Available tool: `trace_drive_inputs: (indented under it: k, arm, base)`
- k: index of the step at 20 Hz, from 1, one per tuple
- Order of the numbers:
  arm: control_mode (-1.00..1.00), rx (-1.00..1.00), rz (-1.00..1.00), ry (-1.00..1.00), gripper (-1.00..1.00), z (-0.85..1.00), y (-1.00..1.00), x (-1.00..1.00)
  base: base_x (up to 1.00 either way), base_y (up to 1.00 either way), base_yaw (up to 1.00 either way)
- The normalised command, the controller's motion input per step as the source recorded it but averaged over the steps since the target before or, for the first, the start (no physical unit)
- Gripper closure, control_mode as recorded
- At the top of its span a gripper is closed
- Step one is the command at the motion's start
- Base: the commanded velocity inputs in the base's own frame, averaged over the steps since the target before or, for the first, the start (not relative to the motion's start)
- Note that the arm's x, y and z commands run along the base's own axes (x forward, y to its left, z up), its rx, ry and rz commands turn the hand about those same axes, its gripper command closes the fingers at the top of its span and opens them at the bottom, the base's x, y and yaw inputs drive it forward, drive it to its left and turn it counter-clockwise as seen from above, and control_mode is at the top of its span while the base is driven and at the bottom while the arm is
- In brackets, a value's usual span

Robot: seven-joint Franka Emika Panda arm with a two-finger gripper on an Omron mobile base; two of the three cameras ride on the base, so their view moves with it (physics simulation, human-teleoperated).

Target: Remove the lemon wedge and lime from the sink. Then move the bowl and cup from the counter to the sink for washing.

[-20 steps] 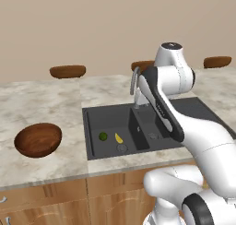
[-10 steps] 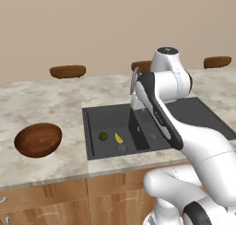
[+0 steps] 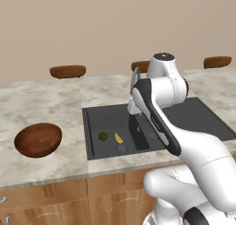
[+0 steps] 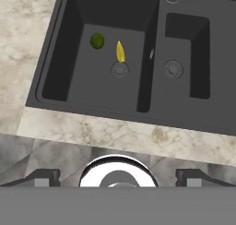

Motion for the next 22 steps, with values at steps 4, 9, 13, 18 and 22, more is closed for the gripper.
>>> trace_drive_inputs:
  k: [4, 9, 13, 18, 22]
  arm:
    - [-1.0, 0.0, 0.0, -0.01, -1.0, -0.16, 0.08, 0.02]
    - [-1.0, 0.0, 0.0, 0.0, -1.0, -0.19, 0.08, 0.06]
    - [-1.0, 0.0, 0.0, 0.0, -1.0, -0.2, 0.1, 0.08]
    - [-1.0, 0.0, 0.0, 0.0, -1.0, -0.21, 0.14, 0.14]
    - [-1.0, 0.0, 0.0, 0.0, -1.0, -0.22, 0.15, 0.16]
  base:
    - [0.0, 0.0, 0.0]
    - [0.0, 0.0, 0.0]
    - [0.0, 0.0, 0.0]
    - [0.0, 0.0, 0.0]
    - [0.0, 0.0, 0.0]
